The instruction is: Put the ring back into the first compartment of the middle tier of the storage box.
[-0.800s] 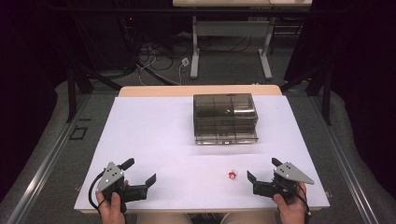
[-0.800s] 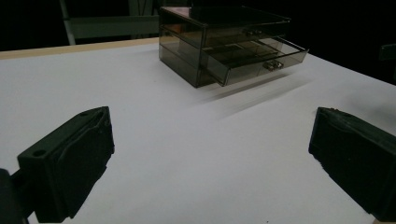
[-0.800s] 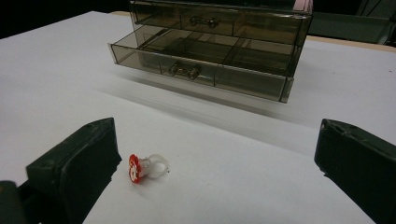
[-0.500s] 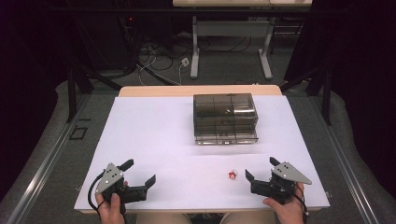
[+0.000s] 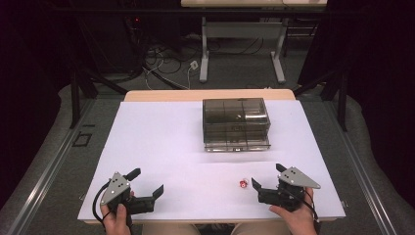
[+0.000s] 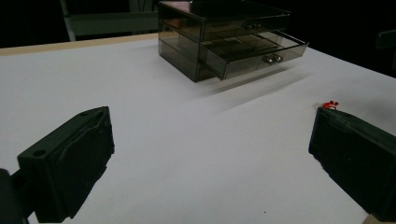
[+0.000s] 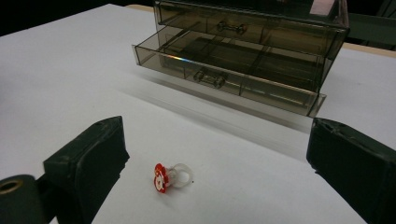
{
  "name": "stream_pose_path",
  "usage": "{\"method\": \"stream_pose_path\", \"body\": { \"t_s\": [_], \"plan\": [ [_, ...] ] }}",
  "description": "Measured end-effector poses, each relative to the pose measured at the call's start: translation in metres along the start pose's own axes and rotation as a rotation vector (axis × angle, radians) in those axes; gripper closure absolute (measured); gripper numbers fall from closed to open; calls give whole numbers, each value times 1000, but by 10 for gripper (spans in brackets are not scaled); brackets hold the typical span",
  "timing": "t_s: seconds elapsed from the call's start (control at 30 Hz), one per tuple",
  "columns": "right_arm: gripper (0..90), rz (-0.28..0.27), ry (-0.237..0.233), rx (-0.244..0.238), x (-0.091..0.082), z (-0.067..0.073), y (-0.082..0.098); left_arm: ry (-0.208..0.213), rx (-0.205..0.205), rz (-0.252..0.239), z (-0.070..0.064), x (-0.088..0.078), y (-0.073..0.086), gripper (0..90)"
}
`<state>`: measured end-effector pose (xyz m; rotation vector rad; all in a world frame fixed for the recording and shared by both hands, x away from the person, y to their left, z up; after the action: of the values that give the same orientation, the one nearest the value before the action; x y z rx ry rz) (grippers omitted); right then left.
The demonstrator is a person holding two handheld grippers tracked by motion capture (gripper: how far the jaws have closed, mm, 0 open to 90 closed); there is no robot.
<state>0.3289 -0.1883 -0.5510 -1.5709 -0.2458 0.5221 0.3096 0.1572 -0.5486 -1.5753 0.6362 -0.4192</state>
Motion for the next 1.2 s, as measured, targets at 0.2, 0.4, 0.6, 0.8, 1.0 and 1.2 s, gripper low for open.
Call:
{"method": "stream_pose_path", "body": {
  "t_s": [0.2,0.4,0.6,0.8,1.0,1.2],
  "plan": [
    [100,8,-22,-36,5,4,-10,1,4,5,0,0,1,6],
    [155,23,-71,-44,13,9,-12,3,7,8,0,1,1,6],
    [213,48,-113,-46,20,14,-13,3,3,7,0,2,1,6],
    [272,70,-140,-45,27,17,-11,4,5,14,0,3,3,6],
    [294,125,-168,-36,33,21,-2,0,-1,15,1,3,4,6],
    [332,156,-191,-16,38,24,3,-1,-4,18,2,4,4,6]
  ]
}}
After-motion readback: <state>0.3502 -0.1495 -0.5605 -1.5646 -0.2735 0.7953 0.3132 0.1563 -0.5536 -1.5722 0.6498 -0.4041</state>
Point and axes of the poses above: each handheld gripper's, and its own axes: x roughly forward along the jaws, y roughly out of its underside, z roughly to its left, the point moved 10 cm from there along x, roughly forward along the jaws, and after that the axes turned 13 degrees about -z, right-handed, at the moved point
